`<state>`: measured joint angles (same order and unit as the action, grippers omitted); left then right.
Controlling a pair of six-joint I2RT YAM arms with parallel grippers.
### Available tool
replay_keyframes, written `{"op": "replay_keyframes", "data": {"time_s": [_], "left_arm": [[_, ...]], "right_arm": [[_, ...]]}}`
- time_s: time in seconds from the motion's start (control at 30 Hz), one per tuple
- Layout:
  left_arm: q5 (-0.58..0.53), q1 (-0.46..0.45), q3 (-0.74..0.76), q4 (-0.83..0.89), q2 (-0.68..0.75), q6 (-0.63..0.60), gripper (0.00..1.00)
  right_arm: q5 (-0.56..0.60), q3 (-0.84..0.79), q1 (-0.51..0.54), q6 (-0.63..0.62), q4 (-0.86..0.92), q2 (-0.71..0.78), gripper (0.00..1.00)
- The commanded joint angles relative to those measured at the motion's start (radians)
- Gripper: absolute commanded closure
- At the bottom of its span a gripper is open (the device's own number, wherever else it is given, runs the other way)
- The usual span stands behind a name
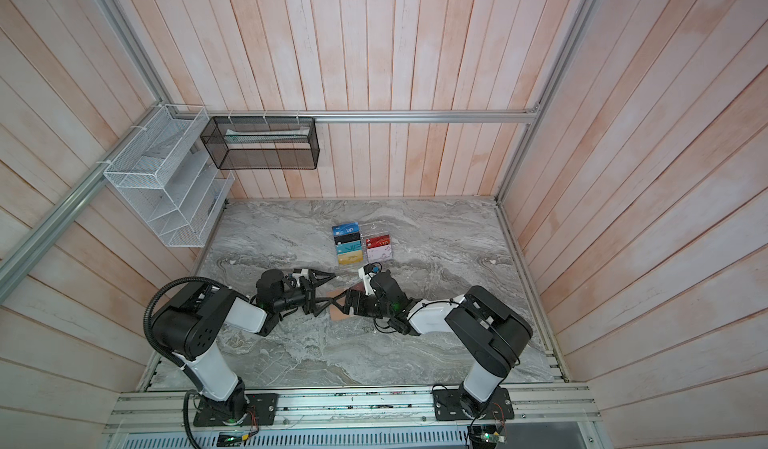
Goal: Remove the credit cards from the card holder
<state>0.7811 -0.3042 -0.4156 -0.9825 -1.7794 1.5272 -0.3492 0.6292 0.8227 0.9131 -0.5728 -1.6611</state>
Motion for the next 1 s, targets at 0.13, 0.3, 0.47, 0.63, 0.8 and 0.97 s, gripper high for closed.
{"op": "replay_keyframes", "data": {"time_s": [0.13, 0.3, 0.47, 0.63, 0.8, 0.97], "left_arm": [[0.001, -0.01, 0.004, -0.044, -0.017, -0.004, 0.0], [-0.006, -0.015, -0.012, 0.004, -0.003, -0.035, 0.0], [-0.004, -0.028, -0.028, 0.019, -0.006, -0.051, 0.0], [-0.008, -0.047, -0.057, 0.072, 0.0, -0.085, 0.03], [-0.014, -0.06, -0.083, 0.105, -0.003, -0.102, 0.11], [-0.02, -0.073, -0.098, 0.107, -0.024, -0.104, 0.16]], "right_arm": [[-0.002, -0.047, -0.064, -0.021, 0.021, 0.052, 0.03], [-0.022, -0.062, -0.105, -0.027, 0.016, 0.059, 0.03], [-0.042, -0.083, -0.12, -0.02, -0.017, 0.037, 0.03], [-0.057, -0.122, -0.138, -0.001, -0.067, 0.029, 0.03], [-0.071, -0.144, -0.147, 0.01, -0.098, 0.02, 0.03], [-0.077, -0.162, -0.15, 0.019, -0.124, 0.013, 0.03]]}}
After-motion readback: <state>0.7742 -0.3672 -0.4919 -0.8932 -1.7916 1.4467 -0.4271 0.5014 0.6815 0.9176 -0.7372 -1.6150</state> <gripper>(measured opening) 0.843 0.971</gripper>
